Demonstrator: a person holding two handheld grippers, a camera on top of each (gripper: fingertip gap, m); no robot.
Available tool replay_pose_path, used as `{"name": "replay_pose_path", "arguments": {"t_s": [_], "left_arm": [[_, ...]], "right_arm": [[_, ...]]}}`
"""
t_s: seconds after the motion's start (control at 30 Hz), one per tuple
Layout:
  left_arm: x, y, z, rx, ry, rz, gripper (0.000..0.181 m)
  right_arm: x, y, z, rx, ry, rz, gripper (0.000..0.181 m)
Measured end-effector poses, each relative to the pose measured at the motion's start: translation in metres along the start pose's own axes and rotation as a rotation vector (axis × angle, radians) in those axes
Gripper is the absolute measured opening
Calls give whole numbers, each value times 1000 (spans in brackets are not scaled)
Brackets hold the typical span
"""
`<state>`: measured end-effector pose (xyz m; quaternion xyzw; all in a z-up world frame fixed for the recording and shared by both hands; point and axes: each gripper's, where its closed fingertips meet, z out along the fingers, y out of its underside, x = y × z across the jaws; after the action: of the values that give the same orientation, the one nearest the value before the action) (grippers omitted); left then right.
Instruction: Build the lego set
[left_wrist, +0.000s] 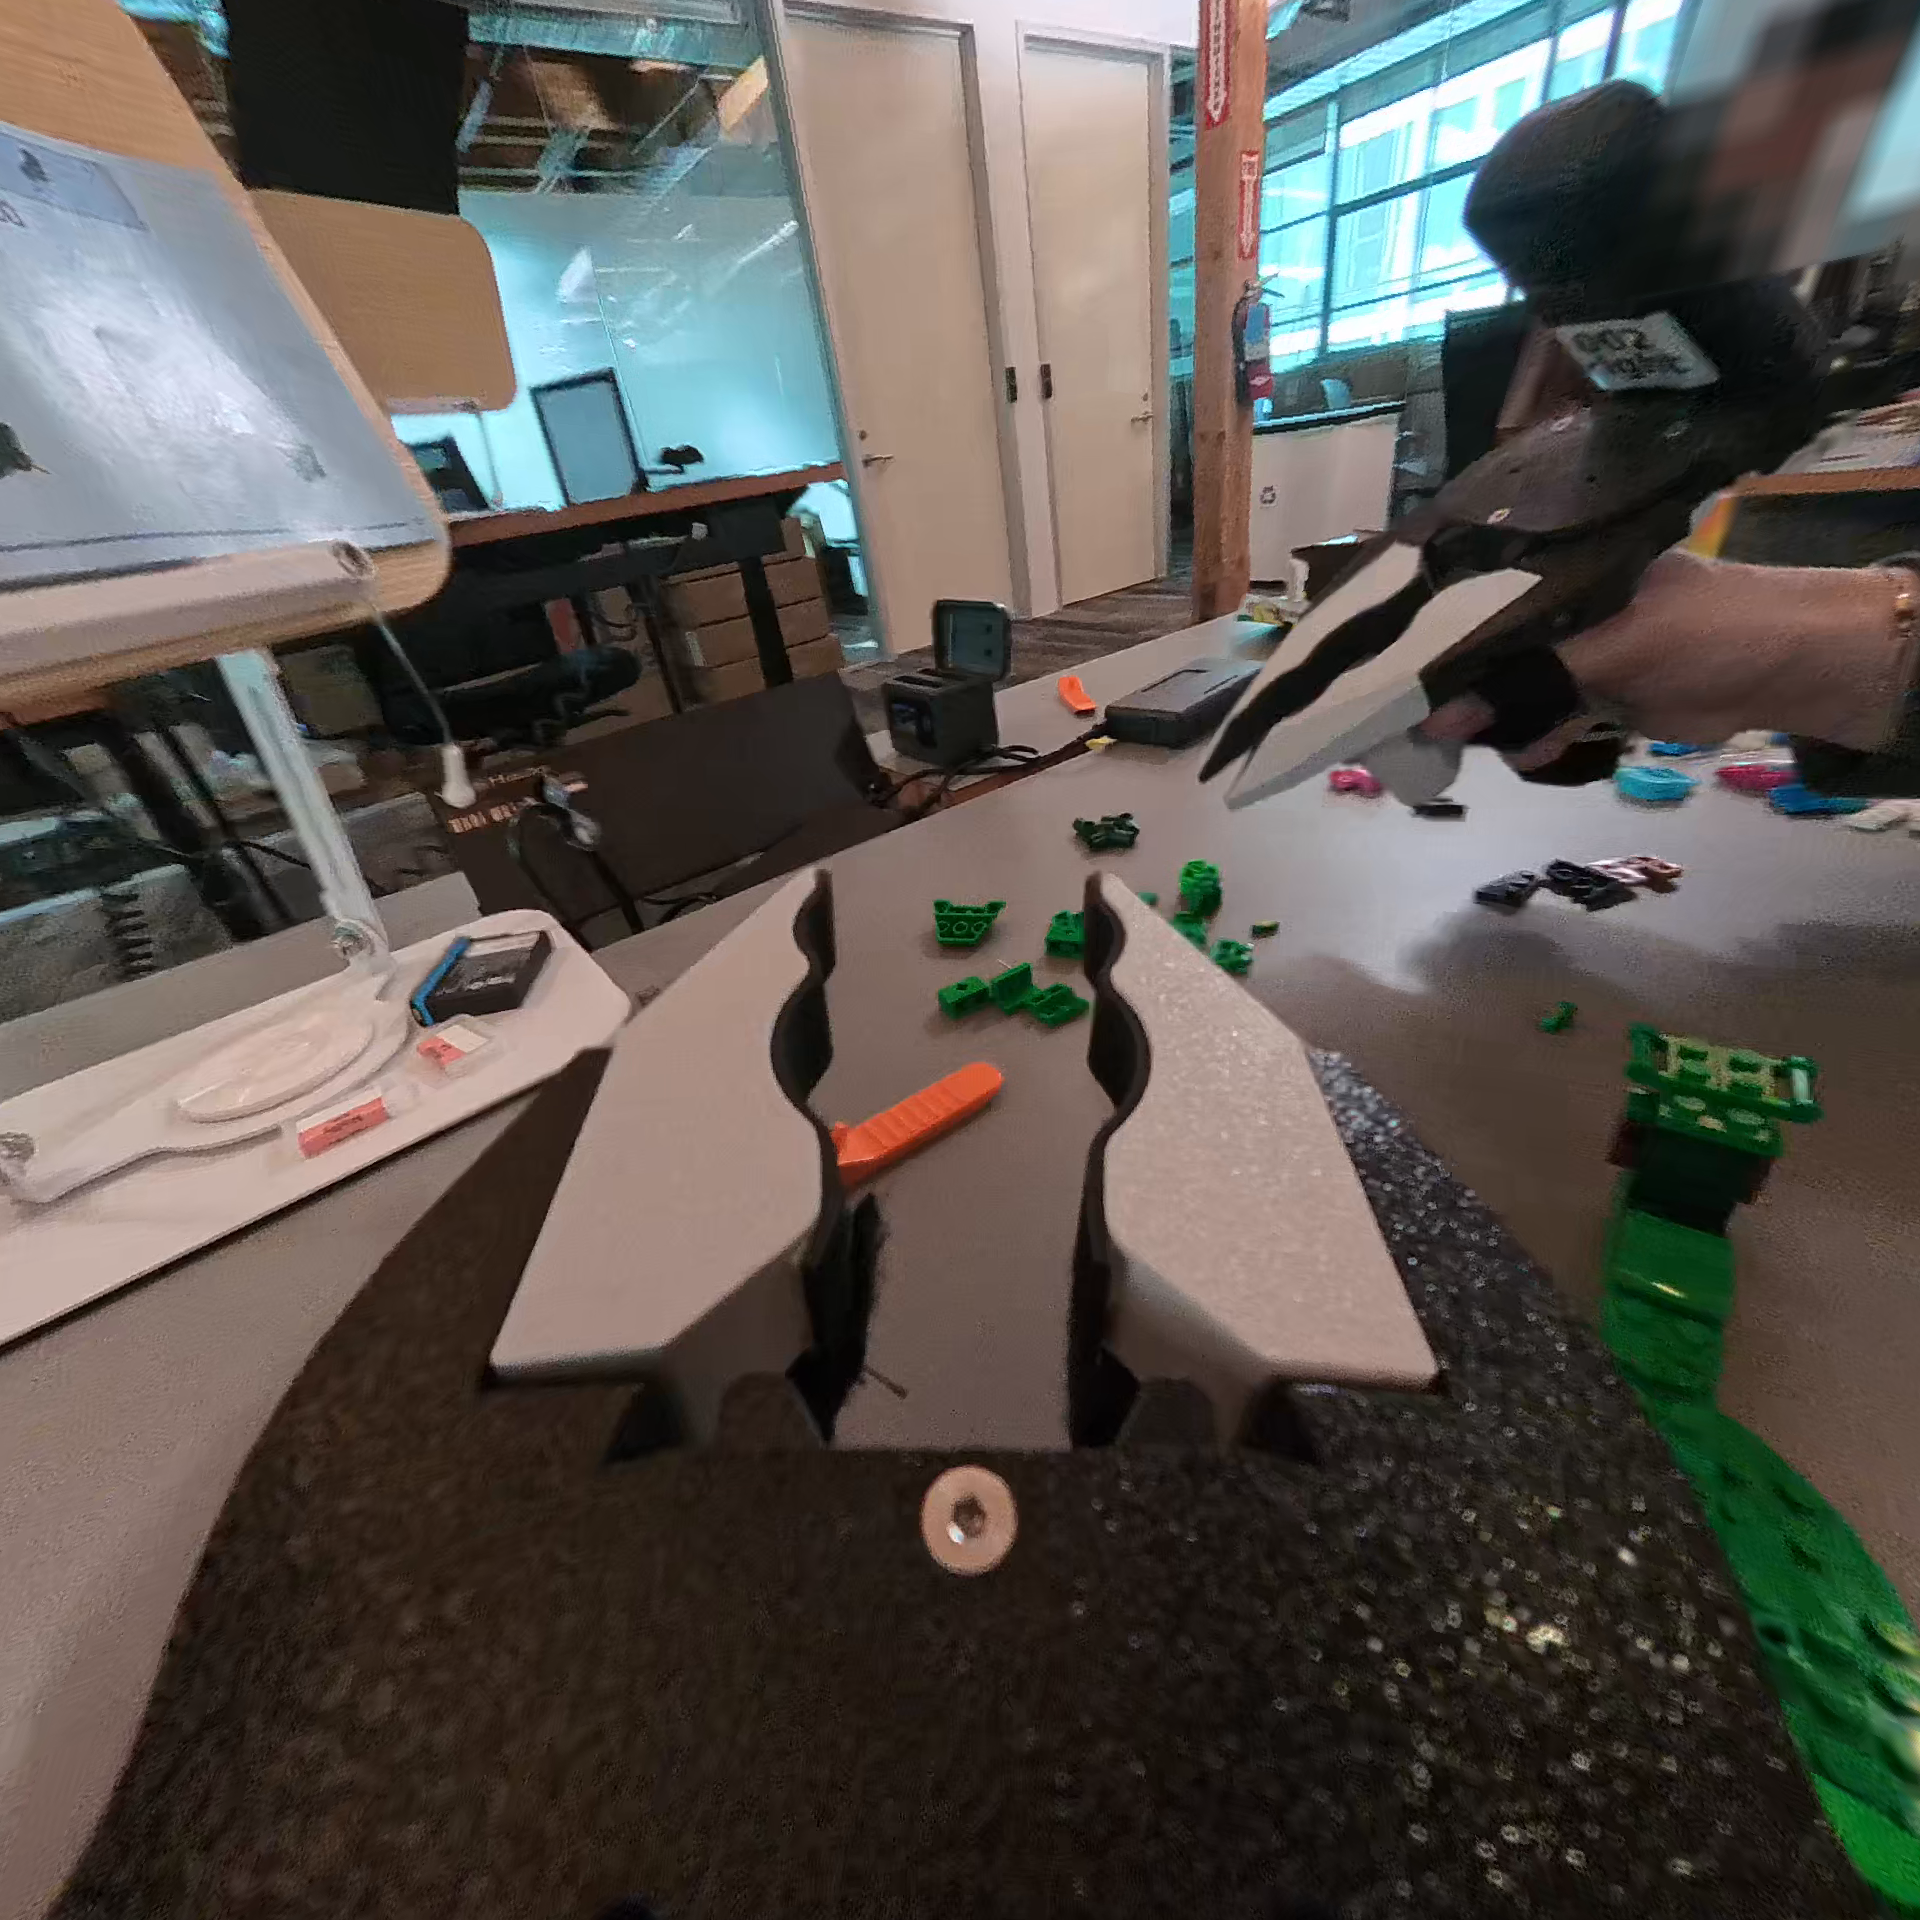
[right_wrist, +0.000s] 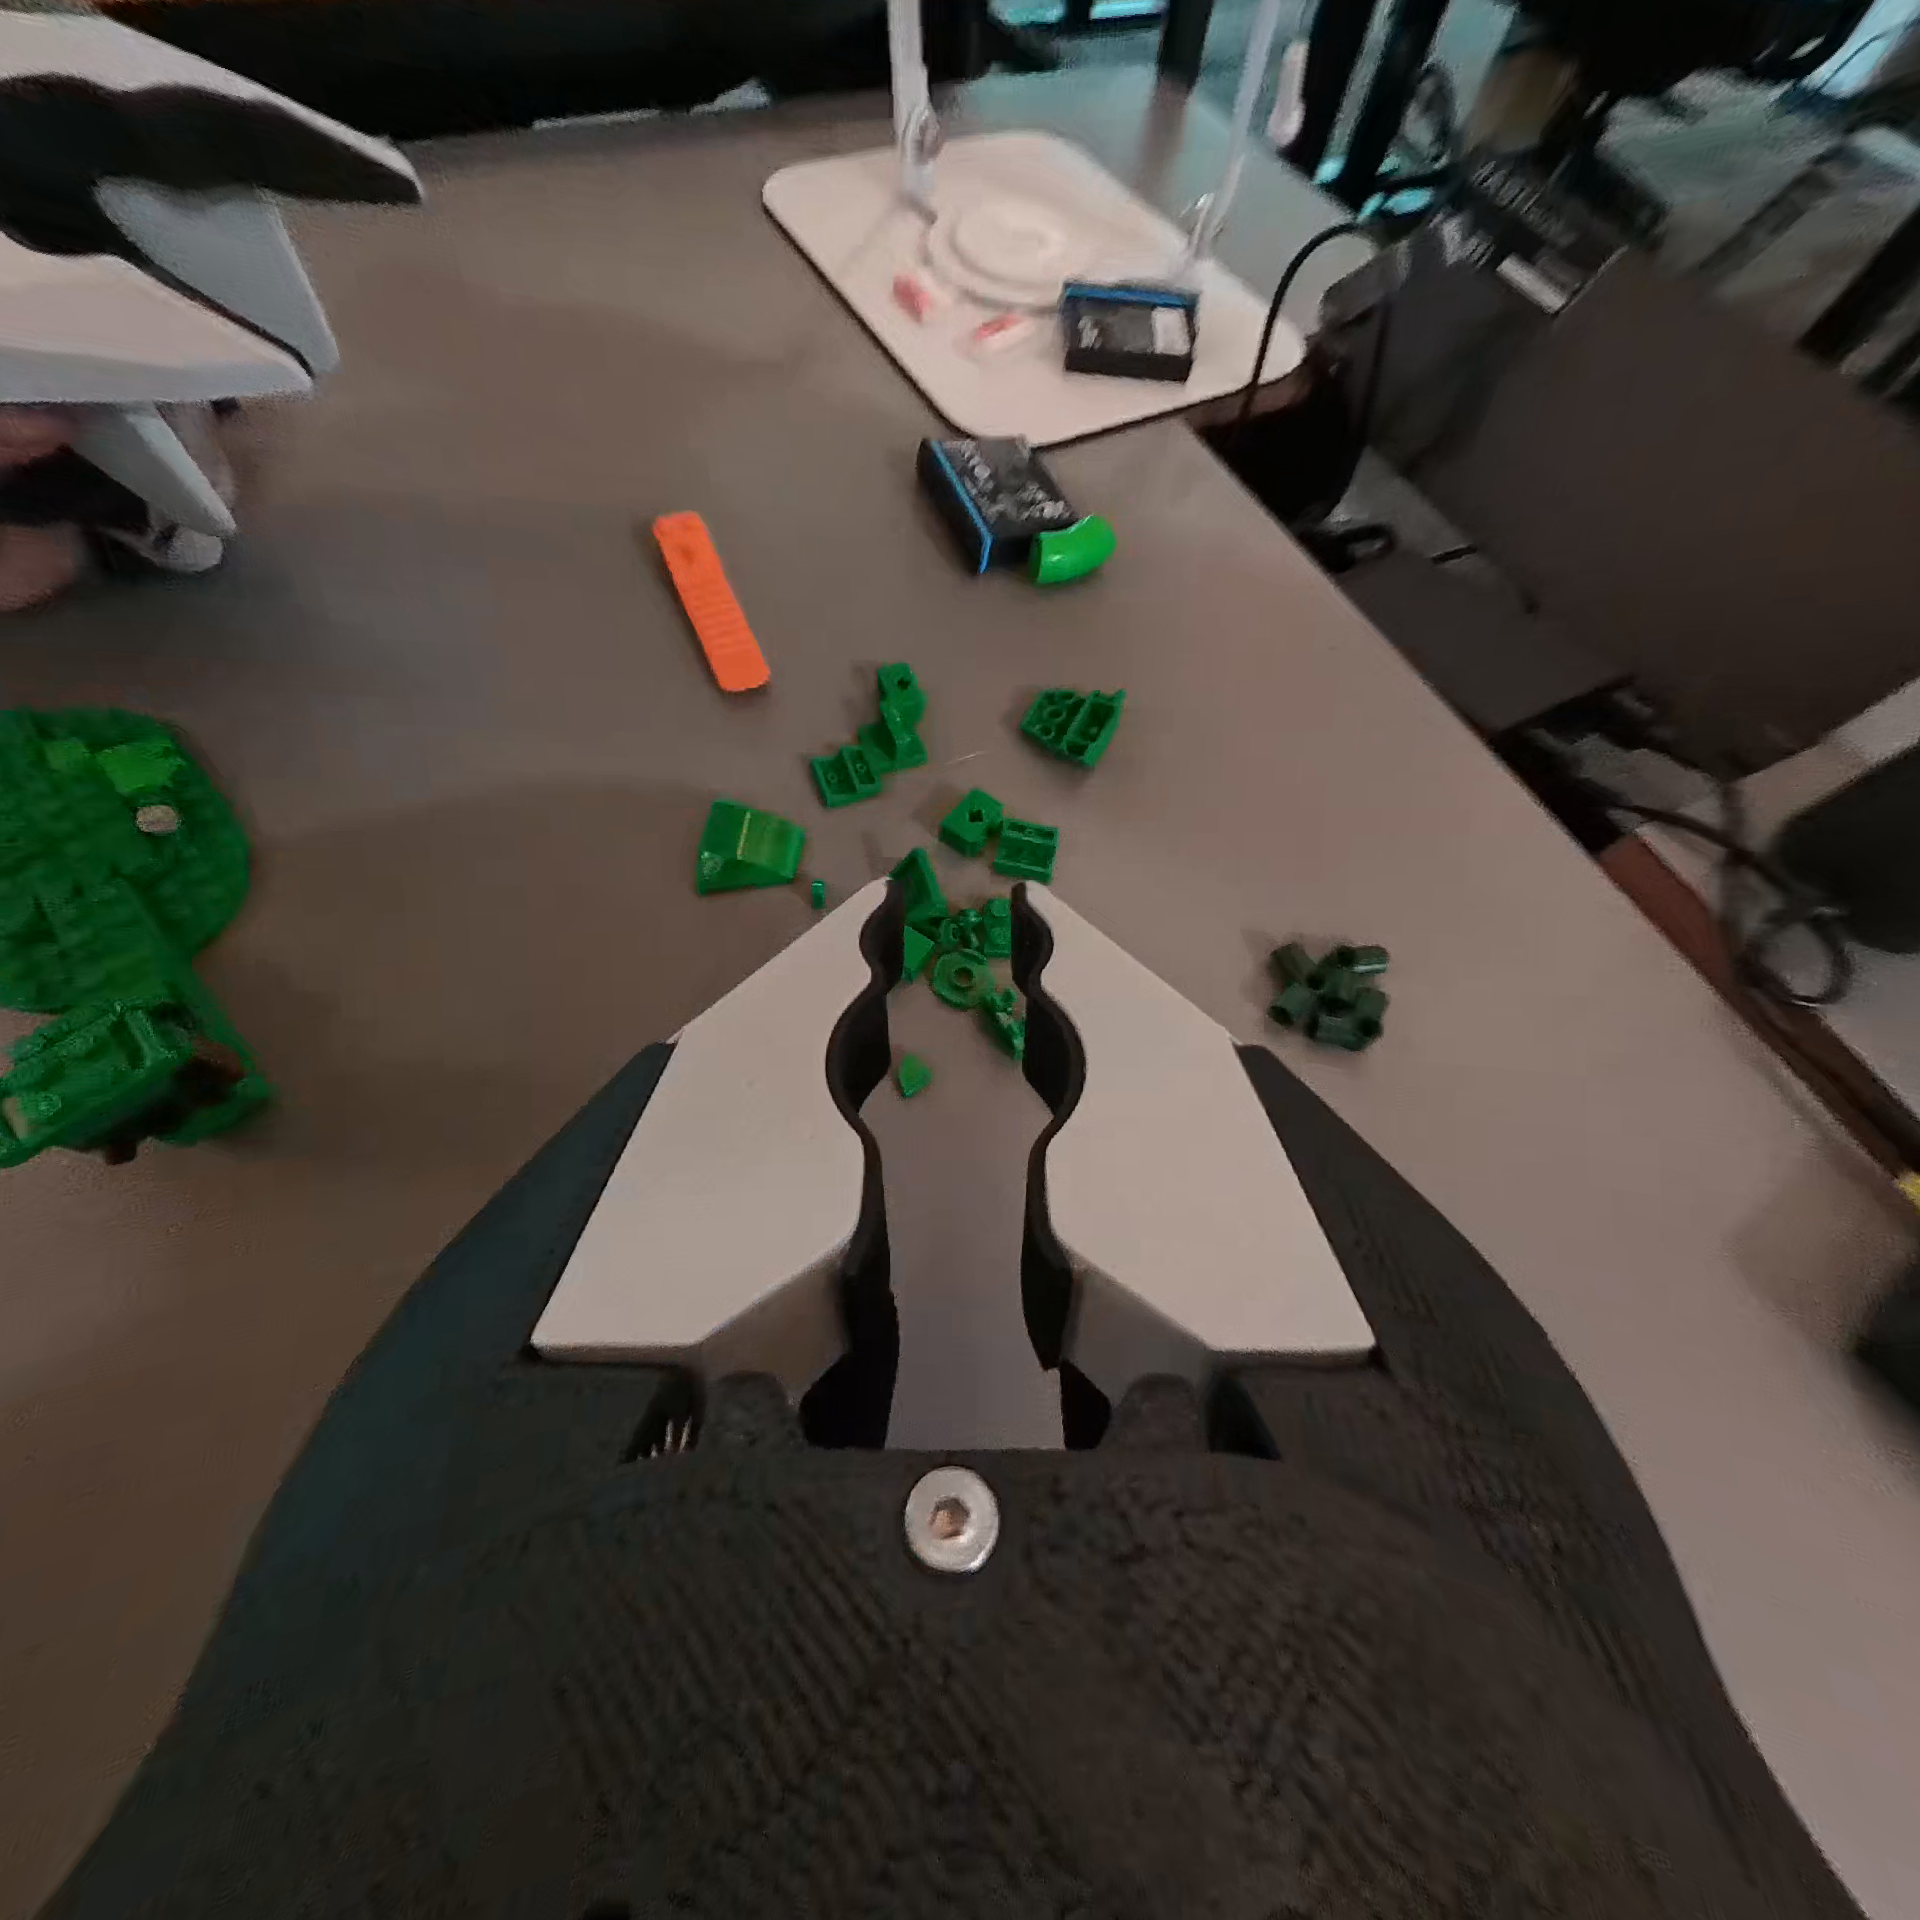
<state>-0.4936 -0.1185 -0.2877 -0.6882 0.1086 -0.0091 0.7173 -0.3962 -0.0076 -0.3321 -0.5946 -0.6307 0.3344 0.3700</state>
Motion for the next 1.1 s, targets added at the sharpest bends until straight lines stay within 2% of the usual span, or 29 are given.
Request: {"name": "replay_pose_path", "arguments": {"t_s": [0.13, 0.23, 0.33, 0.47, 0.73, 1.0, 1.1], "left_arm": [[-4, -10, -1, 77, -100, 77, 42], [-4, -11, 0, 81, -124, 113, 42], [-8, -13, -2, 91, -157, 130, 40], [-10, -13, -2, 92, -164, 113, 39], [-12, -14, -4, 95, -184, 109, 37], [-13, -13, -5, 92, -192, 108, 37], [-13, -13, -5, 90, -191, 105, 37]], "right_arm": [[0, 5, 21, -72, -76, 14, 18], [2, 5, 33, -121, -90, -1, 19], [-6, -7, 40, -103, -154, 57, 19], [1, -7, 48, -162, -144, 44, 17], [0, -20, 23, -123, -196, 131, 13], [33, 3, 6, -242, 34, 195, 13], [34, 11, -2, -280, 58, 220, 13]]}}
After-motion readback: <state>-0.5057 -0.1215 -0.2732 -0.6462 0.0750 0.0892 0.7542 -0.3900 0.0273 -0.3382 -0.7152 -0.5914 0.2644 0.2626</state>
